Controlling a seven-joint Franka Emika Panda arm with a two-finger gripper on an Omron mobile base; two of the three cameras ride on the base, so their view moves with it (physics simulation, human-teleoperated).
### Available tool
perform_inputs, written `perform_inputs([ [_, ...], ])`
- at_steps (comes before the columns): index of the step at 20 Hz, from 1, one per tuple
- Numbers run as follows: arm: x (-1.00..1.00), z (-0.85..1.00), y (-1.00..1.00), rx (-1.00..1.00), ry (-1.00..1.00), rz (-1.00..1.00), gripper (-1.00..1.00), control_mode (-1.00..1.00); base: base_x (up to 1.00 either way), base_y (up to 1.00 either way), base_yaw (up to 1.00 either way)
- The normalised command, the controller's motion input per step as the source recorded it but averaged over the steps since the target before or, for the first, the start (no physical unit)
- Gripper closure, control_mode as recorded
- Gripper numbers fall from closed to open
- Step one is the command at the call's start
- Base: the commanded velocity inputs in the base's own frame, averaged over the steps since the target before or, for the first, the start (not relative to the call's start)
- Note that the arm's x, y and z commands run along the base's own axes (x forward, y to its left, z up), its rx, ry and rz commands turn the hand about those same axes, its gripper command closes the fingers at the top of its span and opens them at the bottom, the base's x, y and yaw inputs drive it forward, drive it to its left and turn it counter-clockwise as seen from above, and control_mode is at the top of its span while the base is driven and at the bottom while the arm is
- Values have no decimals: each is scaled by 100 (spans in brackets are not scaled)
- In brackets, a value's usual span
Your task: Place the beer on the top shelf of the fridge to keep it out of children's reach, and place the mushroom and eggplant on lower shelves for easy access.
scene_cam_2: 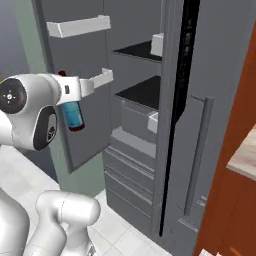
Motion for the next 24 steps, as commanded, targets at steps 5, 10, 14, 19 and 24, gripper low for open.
perform_inputs([
  [5,0,0,0,0,0,0,100,100,19,45,-62],
  [10,0,0,0,0,0,0,100,100,26,69,-53],
  [14,0,0,0,0,0,0,100,100,29,74,-42],
  [19,0,0,0,0,0,0,100,100,42,15,-25],
  [24,0,0,0,0,0,0,100,100,46,-11,-11],
])
